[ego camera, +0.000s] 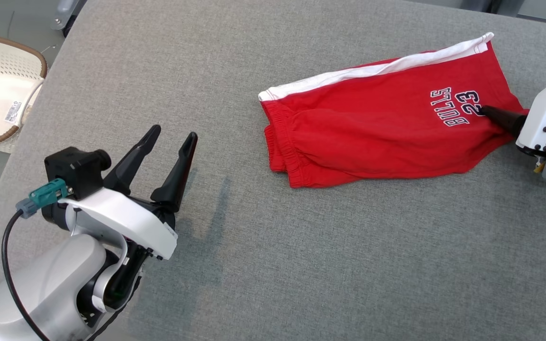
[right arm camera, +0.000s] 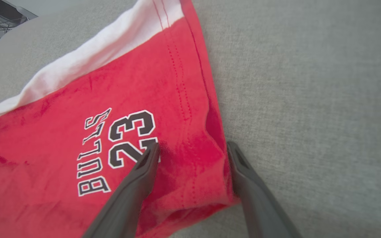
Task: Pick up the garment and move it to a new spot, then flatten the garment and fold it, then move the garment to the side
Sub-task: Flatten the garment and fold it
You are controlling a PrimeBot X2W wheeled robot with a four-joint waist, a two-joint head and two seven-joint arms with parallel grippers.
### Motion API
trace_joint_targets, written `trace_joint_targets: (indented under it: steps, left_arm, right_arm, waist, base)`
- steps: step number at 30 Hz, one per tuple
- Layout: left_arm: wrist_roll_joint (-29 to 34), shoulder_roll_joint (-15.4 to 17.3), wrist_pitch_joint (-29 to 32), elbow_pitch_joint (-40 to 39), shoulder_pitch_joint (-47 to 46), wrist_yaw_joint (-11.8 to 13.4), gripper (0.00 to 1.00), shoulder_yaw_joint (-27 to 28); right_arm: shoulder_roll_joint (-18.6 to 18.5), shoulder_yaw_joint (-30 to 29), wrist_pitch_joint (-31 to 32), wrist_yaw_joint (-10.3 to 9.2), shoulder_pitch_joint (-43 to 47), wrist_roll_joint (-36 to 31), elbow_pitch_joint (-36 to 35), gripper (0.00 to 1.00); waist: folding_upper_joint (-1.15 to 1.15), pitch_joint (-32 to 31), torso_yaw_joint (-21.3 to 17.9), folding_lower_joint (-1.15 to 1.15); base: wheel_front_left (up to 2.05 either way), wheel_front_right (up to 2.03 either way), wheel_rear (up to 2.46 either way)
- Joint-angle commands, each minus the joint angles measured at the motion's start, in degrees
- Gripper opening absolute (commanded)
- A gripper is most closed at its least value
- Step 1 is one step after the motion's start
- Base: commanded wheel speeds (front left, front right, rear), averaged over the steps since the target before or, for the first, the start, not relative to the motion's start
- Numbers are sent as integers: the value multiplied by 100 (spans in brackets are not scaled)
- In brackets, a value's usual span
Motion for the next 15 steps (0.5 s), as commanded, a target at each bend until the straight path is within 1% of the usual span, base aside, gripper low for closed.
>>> trace_joint_targets:
  steps: [1,5,9,10,11,12,13,15]
  left_arm:
    - [51,-17,-23,36,82,-4,100,67]
    - [103,-55,-20,42,260,-63,100,207]
    - [174,-87,-19,35,387,-93,100,350]
    - [194,-94,-20,33,408,-95,100,380]
    - [206,-100,-20,30,430,-94,100,417]
    - [226,-108,-20,30,459,-100,100,444]
    - [247,-112,-20,30,485,-106,100,463]
    - [258,-119,-20,33,506,-113,100,519]
  right_arm:
    - [69,3,144,2,123,82,92,100]
    - [255,-24,512,2,268,255,387,100]
    - [361,-90,702,2,336,402,411,100]
    - [362,-88,692,2,343,410,378,86]
    - [352,-93,630,2,338,410,312,45]
    - [339,-96,572,2,329,408,248,25]
    - [326,-107,529,3,335,419,176,2]
    - [294,-109,429,3,318,412,40,0]
  waist:
    - [0,-2,20,0]
    - [0,-30,51,0]
    - [0,-63,54,0]
    - [0,-69,51,0]
    - [0,-72,45,0]
    - [0,-73,39,0]
    - [0,-76,31,0]
    - [0,-90,5,0]
  base:
    - [0,0,0]
    - [0,0,0]
    - [0,0,0]
    - [0,0,0]
    - [0,0,0]
    - [0,0,0]
    - [0,0,0]
    - [0,0,0]
